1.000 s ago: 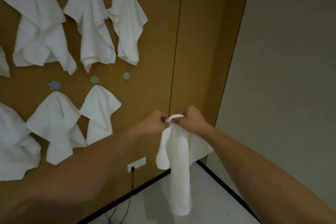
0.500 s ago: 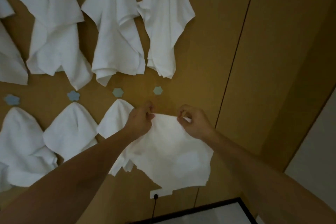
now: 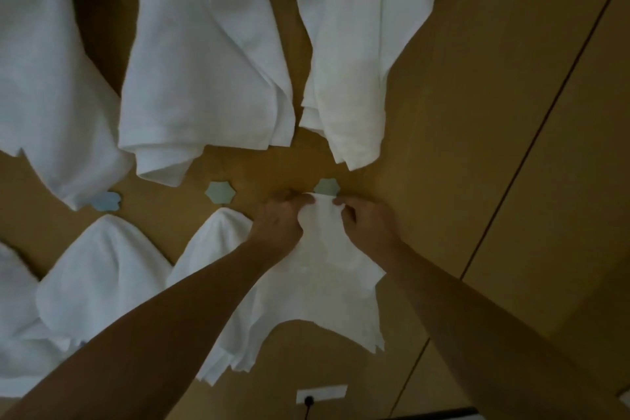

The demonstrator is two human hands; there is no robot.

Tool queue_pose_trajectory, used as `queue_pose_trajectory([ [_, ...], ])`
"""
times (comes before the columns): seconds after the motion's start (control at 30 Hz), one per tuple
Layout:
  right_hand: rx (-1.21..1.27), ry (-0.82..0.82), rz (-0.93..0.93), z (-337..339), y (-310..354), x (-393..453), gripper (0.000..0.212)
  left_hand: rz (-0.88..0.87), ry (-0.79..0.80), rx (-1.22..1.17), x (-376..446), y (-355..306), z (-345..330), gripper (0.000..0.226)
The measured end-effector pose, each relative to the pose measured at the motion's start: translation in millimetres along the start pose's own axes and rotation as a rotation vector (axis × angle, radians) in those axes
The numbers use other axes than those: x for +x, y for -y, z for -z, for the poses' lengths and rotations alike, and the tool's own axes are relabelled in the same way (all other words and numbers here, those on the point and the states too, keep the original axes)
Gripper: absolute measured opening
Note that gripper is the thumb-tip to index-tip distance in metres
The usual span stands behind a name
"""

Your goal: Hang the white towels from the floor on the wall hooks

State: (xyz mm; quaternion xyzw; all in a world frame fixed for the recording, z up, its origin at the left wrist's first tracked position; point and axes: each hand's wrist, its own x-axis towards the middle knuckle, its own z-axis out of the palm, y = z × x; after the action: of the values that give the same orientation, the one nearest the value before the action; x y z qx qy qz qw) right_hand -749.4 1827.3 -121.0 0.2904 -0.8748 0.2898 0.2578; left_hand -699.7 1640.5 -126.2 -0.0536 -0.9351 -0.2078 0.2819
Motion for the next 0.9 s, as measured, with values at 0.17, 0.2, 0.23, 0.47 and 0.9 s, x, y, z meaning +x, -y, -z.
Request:
queue_pose_trajectory([
  [0.17,0.417,0.011,-0.233,-40.3,-13.4,-23.9,0.025,0.076,-0.06,-0.089,-23.3,-4.9,-49.4,0.044],
  [0.2,0.473,-0.007,-0.248,-47.5,-13.2,-25.9,0.026,0.134,-0.084,-0.174,-25.0,-9.0,-57.5,0.04],
  [0.23,0.505,-0.019,-0.261,-53.5,-12.9,-28.1,0.027,0.209,-0.101,-0.285,-26.0,-14.7,-63.4,0.035],
  [0.47,0.357,-0.044,-0.024,-64.1,-20.2,-57.5,0.034,0.325,-0.225,-0.242,-38.3,-36.2,-77.9,0.043],
  [0.9,-0.09,0.389,-0.171,-41.8,-40.4,-116.7,0.037,0.596,0.387,0.292,-109.9,-47.8,-63.0,0.066],
])
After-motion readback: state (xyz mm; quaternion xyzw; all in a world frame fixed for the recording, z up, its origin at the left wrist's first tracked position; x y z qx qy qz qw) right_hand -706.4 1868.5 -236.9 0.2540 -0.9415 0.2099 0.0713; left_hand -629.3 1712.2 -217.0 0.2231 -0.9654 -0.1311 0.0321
